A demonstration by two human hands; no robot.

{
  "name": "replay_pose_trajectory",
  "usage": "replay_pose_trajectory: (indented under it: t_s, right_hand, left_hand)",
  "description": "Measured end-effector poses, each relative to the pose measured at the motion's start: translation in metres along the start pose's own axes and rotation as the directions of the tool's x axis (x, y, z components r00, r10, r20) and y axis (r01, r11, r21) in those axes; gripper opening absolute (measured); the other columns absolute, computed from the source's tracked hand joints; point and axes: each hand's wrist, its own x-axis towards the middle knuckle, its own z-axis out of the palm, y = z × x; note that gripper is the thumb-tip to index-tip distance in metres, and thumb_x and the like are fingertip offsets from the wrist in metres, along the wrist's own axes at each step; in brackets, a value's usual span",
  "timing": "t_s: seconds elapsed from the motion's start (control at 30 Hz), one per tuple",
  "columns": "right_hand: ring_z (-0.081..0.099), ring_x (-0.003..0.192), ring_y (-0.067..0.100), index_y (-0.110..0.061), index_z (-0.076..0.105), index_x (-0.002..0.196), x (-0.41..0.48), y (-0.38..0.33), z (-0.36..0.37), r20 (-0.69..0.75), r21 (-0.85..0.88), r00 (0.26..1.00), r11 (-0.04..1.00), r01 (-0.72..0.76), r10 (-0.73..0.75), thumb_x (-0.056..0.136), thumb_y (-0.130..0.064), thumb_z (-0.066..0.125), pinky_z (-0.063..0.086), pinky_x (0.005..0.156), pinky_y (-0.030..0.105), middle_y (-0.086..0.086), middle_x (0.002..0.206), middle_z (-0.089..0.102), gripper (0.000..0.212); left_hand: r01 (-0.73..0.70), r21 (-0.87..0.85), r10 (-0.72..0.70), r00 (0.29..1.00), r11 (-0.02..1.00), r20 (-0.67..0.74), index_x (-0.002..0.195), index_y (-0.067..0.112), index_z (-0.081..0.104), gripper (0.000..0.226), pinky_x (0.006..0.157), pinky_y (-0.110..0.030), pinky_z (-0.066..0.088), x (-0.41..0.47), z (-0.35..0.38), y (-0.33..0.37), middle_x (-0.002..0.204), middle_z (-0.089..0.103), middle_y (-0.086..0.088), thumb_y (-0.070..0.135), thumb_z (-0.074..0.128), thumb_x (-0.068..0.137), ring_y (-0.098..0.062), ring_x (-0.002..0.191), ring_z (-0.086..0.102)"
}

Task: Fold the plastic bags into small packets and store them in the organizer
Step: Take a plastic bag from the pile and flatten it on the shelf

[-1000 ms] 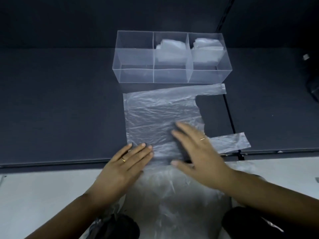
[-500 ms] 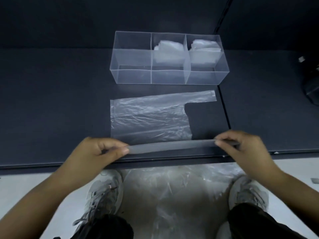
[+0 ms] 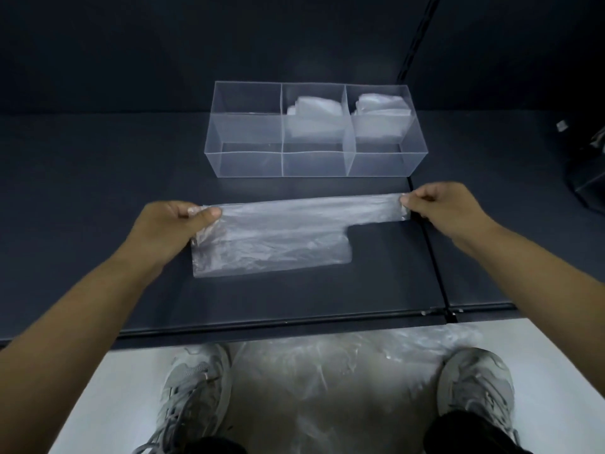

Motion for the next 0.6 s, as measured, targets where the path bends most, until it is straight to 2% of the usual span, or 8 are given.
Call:
replay_pose_trajectory:
  t_s: [0.13,0.2,0.27,0.3,0.37,0.47,0.53,0.6]
  right_hand:
    - [0.060,0.075,0.014,-0.008,0.073,0.083,0.010,0.001,0.010,-0.031,-0.141,1.000,0.990,-0.006,0.002,0.086,-0.024,0.069,0.043,0.071,0.024,0.005,0.080,0.068,0.017]
    - [0.061,0.077,0.016,-0.008,0.073,0.083,0.012,0.001,0.012,-0.046,-0.167,0.999,0.986,-0.006,-0.002,0.086,-0.024,0.069,0.044,0.071,0.024,0.006,0.082,0.069,0.017]
    - [0.061,0.077,0.017,-0.009,0.072,0.081,0.014,0.002,0.012,-0.058,-0.182,0.998,0.983,-0.010,-0.001,0.086,-0.025,0.069,0.046,0.072,0.026,0.005,0.081,0.069,0.017]
    - [0.061,0.077,0.017,-0.009,0.071,0.080,0.014,0.002,0.012,-0.060,-0.189,0.998,0.982,-0.006,-0.005,0.086,-0.025,0.068,0.048,0.073,0.027,0.004,0.080,0.069,0.017]
    - [0.062,0.077,0.019,-0.008,0.070,0.080,0.016,0.003,0.012,-0.055,-0.214,0.998,0.977,0.003,-0.015,0.087,-0.025,0.067,0.047,0.072,0.027,0.005,0.081,0.069,0.018]
    - [0.063,0.083,0.023,-0.007,0.069,0.084,0.016,0.000,0.012,-0.041,-0.264,0.999,0.964,-0.018,0.007,0.088,-0.024,0.065,0.043,0.068,0.025,0.007,0.083,0.068,0.018]
    - [0.062,0.092,0.027,-0.007,0.066,0.090,0.011,-0.011,0.013,-0.083,-0.350,0.997,0.936,-0.036,0.008,0.087,-0.020,0.065,0.043,0.068,0.026,0.005,0.088,0.065,0.013]
    - [0.056,0.102,0.033,-0.007,0.063,0.102,-0.002,-0.029,0.025,-0.209,-0.494,0.967,0.869,0.024,-0.145,0.084,-0.011,0.063,0.045,0.080,0.034,0.012,0.105,0.060,0.019]
  left_hand:
    - [-0.074,0.331,0.125,0.983,0.941,-0.136,0.078,0.013,0.069,0.026,0.063,-0.025,0.043,0.007,0.013,-0.004,0.073,0.065,-0.001,0.038,0.071,0.082,-0.019,0.074,0.059]
    - [-0.262,0.511,0.424,0.876,0.819,-0.230,0.096,0.010,0.069,0.019,0.078,-0.034,0.044,-0.005,0.020,-0.002,0.094,0.062,-0.009,0.026,0.070,0.085,-0.028,0.088,0.056]
    - [-0.479,0.617,0.682,0.720,0.624,-0.131,0.103,0.006,0.067,0.018,0.086,-0.041,0.041,-0.022,0.032,-0.001,0.105,0.060,-0.015,0.017,0.058,0.091,-0.034,0.093,0.055]
    - [-0.549,0.637,0.733,0.679,0.541,-0.037,0.107,0.004,0.067,0.024,0.091,-0.042,0.040,-0.030,0.038,-0.003,0.110,0.062,-0.016,0.016,0.050,0.093,-0.035,0.099,0.057]
    - [-0.590,0.647,0.690,0.711,0.482,0.135,0.122,-0.001,0.061,0.038,0.107,-0.041,0.035,-0.038,0.049,-0.010,0.127,0.059,-0.018,0.020,0.041,0.097,-0.035,0.120,0.054]
    - [-0.478,0.698,0.460,0.856,0.533,0.235,0.148,0.006,0.028,0.058,0.120,-0.036,0.009,-0.035,0.051,-0.026,0.157,0.024,-0.008,0.039,0.033,0.102,-0.023,0.146,0.019]
    - [-0.430,0.753,0.396,0.885,0.498,0.243,0.153,0.015,0.008,0.071,0.120,-0.033,-0.002,-0.031,0.050,-0.037,0.161,0.004,0.000,0.057,0.014,0.096,-0.015,0.148,0.001]
    - [-0.417,0.783,0.387,0.889,0.460,0.246,0.153,0.017,0.003,0.078,0.120,-0.034,-0.004,-0.030,0.051,-0.040,0.161,0.000,0.001,0.065,0.004,0.092,-0.015,0.148,-0.003]
